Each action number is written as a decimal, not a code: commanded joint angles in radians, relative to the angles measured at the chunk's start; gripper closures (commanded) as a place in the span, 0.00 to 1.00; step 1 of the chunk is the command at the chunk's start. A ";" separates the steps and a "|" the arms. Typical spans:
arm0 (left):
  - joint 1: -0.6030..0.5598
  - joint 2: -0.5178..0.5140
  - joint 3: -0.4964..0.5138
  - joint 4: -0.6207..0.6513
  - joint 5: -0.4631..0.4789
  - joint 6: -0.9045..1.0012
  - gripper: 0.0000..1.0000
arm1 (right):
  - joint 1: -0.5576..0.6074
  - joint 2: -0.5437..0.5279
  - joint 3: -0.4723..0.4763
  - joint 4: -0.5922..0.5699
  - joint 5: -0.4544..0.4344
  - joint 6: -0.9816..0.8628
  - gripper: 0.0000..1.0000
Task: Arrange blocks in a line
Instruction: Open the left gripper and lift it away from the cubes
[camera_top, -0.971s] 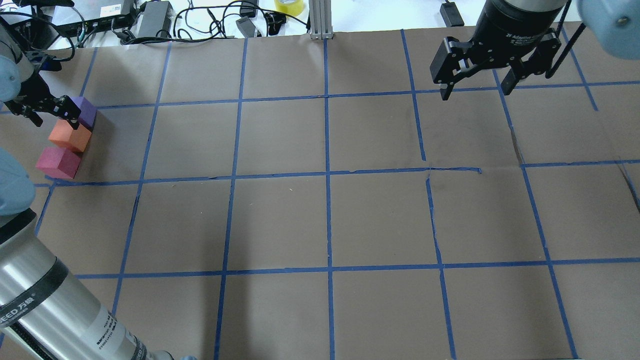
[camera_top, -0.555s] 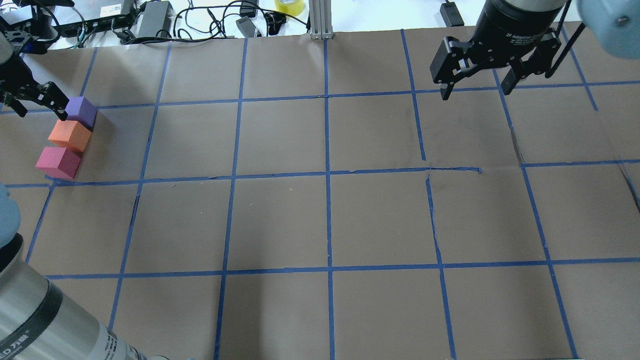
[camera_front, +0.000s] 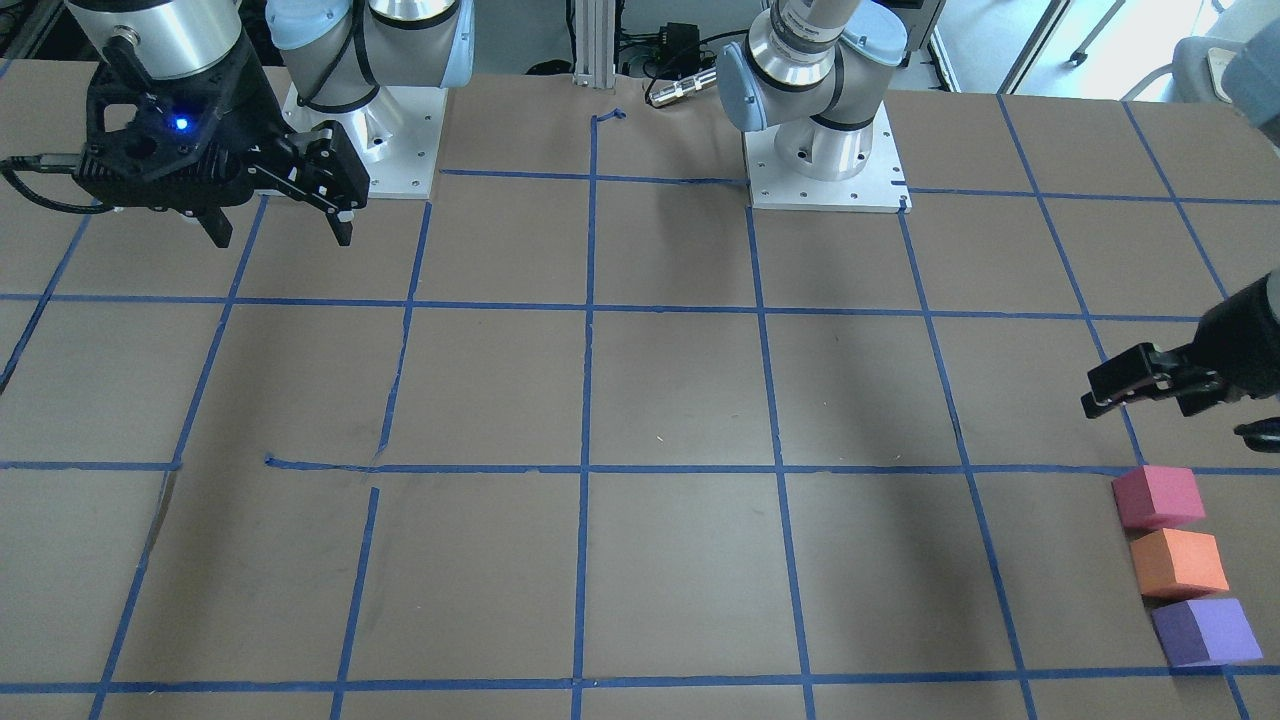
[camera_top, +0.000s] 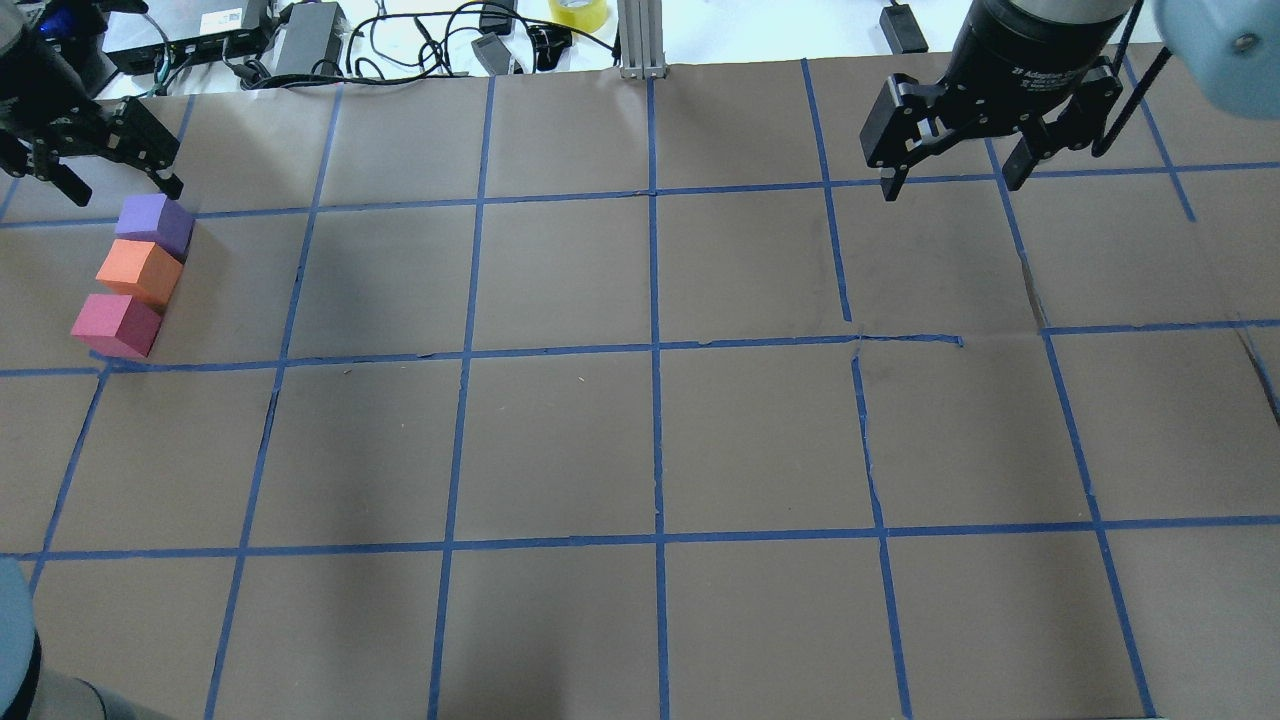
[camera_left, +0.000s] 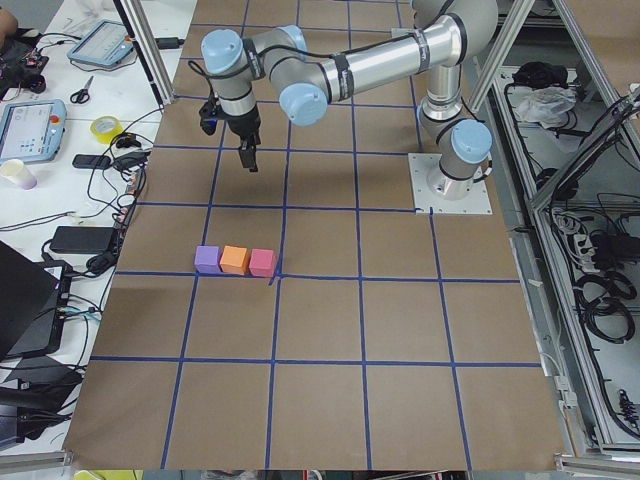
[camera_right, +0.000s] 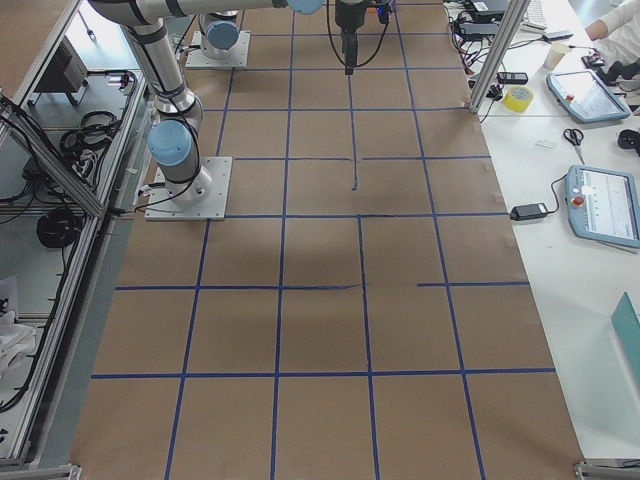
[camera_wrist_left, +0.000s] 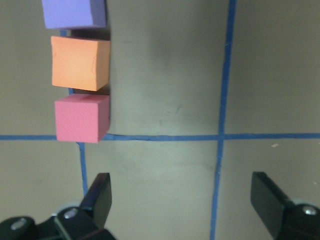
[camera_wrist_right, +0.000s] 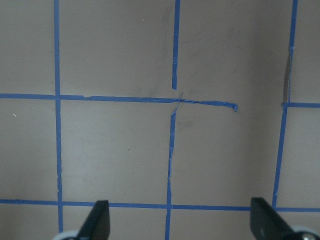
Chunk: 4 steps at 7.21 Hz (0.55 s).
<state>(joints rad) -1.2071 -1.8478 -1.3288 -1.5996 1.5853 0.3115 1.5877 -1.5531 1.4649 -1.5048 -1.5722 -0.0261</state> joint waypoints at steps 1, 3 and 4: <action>-0.131 0.100 -0.009 -0.036 -0.015 -0.103 0.00 | 0.000 -0.001 0.000 0.000 0.001 0.000 0.00; -0.271 0.136 -0.019 -0.028 -0.007 -0.202 0.00 | 0.000 0.001 0.000 0.000 0.000 0.000 0.00; -0.314 0.165 -0.035 -0.030 0.011 -0.285 0.00 | 0.000 0.001 0.000 0.000 0.000 0.000 0.00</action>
<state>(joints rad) -1.4518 -1.7171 -1.3486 -1.6293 1.5802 0.1200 1.5877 -1.5531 1.4650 -1.5048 -1.5722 -0.0261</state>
